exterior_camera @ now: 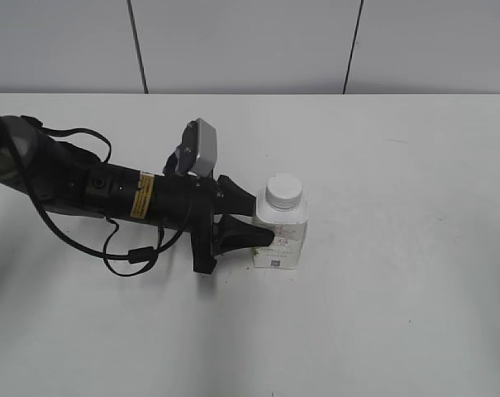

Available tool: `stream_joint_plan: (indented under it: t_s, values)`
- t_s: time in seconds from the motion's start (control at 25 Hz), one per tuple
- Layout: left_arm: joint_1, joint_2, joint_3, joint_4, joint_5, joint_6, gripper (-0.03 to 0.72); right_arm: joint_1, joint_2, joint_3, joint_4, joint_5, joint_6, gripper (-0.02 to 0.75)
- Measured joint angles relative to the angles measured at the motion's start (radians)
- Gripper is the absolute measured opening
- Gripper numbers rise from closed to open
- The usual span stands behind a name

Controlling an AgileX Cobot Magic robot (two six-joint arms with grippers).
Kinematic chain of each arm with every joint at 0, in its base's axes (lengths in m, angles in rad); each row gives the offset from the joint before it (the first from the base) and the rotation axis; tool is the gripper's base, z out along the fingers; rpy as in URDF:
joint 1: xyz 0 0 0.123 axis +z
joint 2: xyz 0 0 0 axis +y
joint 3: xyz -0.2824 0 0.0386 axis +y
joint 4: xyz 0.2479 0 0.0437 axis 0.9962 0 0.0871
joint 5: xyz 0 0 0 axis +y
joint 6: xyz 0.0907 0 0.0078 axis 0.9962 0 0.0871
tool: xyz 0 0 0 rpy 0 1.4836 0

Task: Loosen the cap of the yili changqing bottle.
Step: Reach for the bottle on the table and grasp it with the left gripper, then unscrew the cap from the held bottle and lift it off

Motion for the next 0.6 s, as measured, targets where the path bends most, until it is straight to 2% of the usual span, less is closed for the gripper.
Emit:
stream_joint_plan:
  t_s: [0.4, 0.6]
  values:
    - [0.000, 0.000, 0.000, 0.000, 0.000, 0.000, 0.333, 0.000, 0.558, -0.239, 0.000, 0.049, 0.005, 0.586]
    - [0.000, 0.000, 0.000, 0.000, -0.001, 0.000, 0.333, 0.000, 0.758, -0.380, 0.002, 0.086, 0.030, 0.586]
